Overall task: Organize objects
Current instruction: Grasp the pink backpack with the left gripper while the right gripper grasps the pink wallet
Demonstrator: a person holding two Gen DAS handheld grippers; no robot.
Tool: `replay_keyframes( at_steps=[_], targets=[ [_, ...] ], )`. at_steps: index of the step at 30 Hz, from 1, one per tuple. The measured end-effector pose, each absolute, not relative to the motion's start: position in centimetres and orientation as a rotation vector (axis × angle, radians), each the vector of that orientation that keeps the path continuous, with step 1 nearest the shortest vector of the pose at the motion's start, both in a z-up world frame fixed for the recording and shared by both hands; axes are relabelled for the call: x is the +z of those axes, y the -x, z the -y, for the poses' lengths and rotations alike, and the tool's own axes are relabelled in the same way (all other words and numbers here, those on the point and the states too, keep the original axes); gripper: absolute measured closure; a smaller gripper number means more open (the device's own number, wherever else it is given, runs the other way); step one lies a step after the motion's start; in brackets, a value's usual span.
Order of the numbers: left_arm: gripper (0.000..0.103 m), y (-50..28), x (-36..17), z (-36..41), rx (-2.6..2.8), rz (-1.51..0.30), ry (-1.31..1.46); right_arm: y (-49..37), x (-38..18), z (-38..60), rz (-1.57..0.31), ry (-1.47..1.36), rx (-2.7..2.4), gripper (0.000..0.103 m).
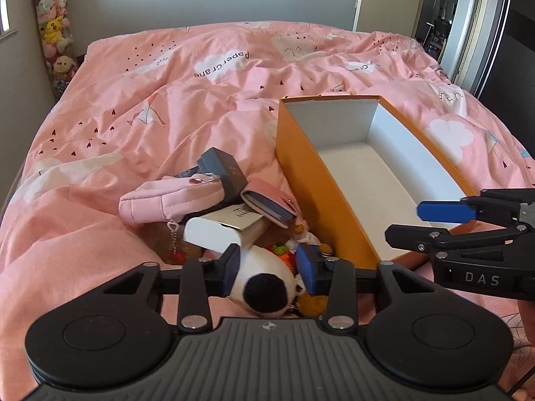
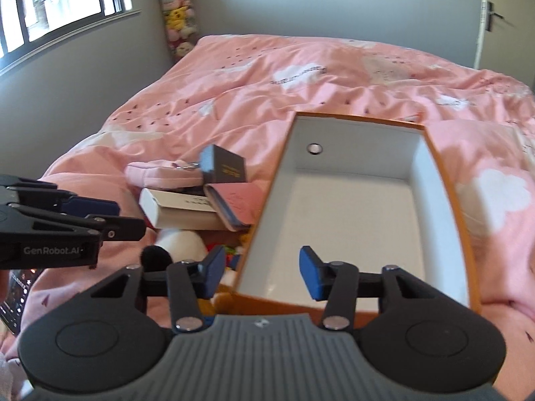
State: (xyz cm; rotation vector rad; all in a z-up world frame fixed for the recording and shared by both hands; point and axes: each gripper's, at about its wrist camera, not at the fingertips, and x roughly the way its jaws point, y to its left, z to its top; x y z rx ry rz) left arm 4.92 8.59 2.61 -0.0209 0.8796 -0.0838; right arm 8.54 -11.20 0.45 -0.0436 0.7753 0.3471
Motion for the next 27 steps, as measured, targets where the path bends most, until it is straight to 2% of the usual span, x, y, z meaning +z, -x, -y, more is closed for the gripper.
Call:
replay_keyframes(
  at_steps=[2,8,15,23,25,27],
  targets=[
    [0.066,-5.6,2.4,-9.3,-0.097,-0.907,0.023,-9.3,0.4,10.1,-0.776,0.069,0.379,0.064],
    [0.067,-7.4,1.9,-11.4,-0.115,-0.974,0.055,-12.6,-0.2,7.6,-0.831,0.099,0.487,0.073],
    [0.065,-10.3,2.1,-13.4,-0.115,-0.999,-0.073,-17.3,-1.5,4.9,-0.924,0.165,0.537,0.072],
    [0.059,-13.0,-0.3,-13.9,-0.202,-1.037,-0.407,-20.5,-3.5,2.5,-0.988,0.354,0.606,0.072],
    [0.052,-13.3,-0.9,-13.8,-0.229,-1.039,-0.492,-20.9,-4.1,1.8,-0.999,0.438,0.637,0.071],
    [0.044,-13.2,-1.4,-13.7,-0.268,-1.025,-0.591,-21.1,-4.6,1.1,-0.999,0.516,0.667,0.063]
  ],
)
